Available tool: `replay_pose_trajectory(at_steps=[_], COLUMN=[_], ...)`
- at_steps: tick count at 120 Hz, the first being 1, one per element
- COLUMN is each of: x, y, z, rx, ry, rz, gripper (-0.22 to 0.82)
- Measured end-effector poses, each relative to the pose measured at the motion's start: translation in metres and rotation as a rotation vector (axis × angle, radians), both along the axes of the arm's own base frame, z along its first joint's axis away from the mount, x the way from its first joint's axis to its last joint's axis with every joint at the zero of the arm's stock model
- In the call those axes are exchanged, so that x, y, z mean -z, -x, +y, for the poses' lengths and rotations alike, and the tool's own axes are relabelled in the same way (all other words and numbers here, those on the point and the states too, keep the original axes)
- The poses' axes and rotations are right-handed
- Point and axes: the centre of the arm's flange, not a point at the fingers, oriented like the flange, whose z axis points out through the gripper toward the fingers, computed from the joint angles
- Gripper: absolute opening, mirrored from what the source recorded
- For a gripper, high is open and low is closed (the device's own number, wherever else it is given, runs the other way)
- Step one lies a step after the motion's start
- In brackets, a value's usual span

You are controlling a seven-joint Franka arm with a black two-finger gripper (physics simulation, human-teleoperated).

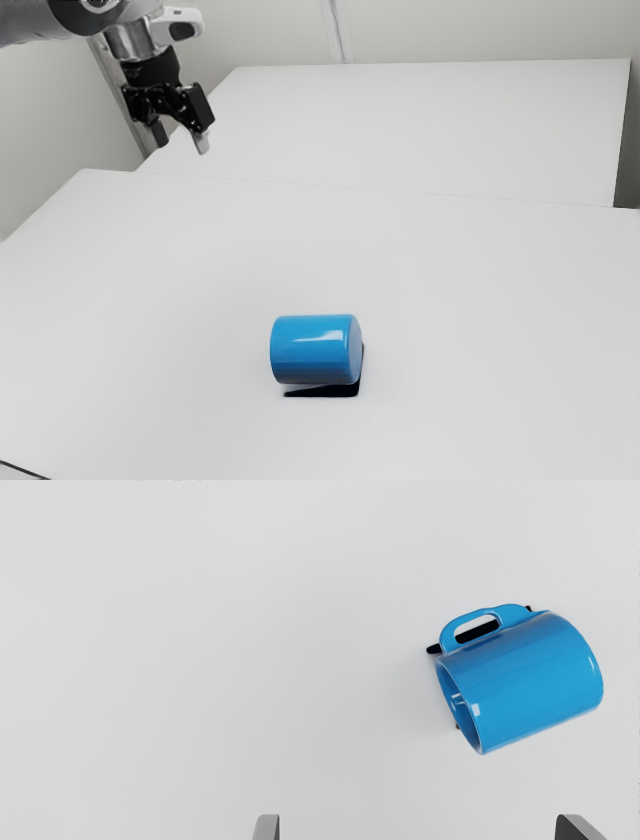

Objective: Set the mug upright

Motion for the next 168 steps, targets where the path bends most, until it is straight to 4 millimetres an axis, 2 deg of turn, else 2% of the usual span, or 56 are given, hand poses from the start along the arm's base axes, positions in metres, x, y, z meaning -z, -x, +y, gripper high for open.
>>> replay_pose_trajectory(at_steps=[11,23,36,45,49,57,62,73,84,98,102,112,121,129,144,168], x=[0.004,0.025,0.1,0.14,0.155,0.182,0.198,0.248,0.271,0.337,0.351,0.362,0.368,0.368,0.367,0.387], y=[-0.001,0.002,0.009,0.026,0.036,0.056,0.069,0.096,0.101,0.111,0.112,0.112,0.127,0.132,0.133,0.131], z=[-0.005,-0.008,-0.019,-0.024,-0.015,0.036,0.052,0.052,0.052,0.063,0.065,0.068,0.064,0.059,0.055,0.042], rx=[-0.008,-0.019,-0.048,-0.079,-0.114,-0.249,-0.302,-0.368,-0.414,-0.547,-0.576,-0.604,-0.601,-0.573,-0.515,-0.477], ry=[0.003,0.011,0.135,0.289,0.36,0.498,0.568,0.698,0.797,0.913,0.938,0.996,1.04,1.068,1.095,1.112], rz=[-0.015,0.01,0.113,0.158,0.167,0.154,0.141,0.146,0.098,0.099,0.089,0.031,0.003,-0.024,-0.071,-0.089], gripper=[0.6,0.6,0.6,0.6,0.6,0.6,0.6,0.6,0.6,0.6,0.6,0.6,0.6,0.6,0.6,0.6])
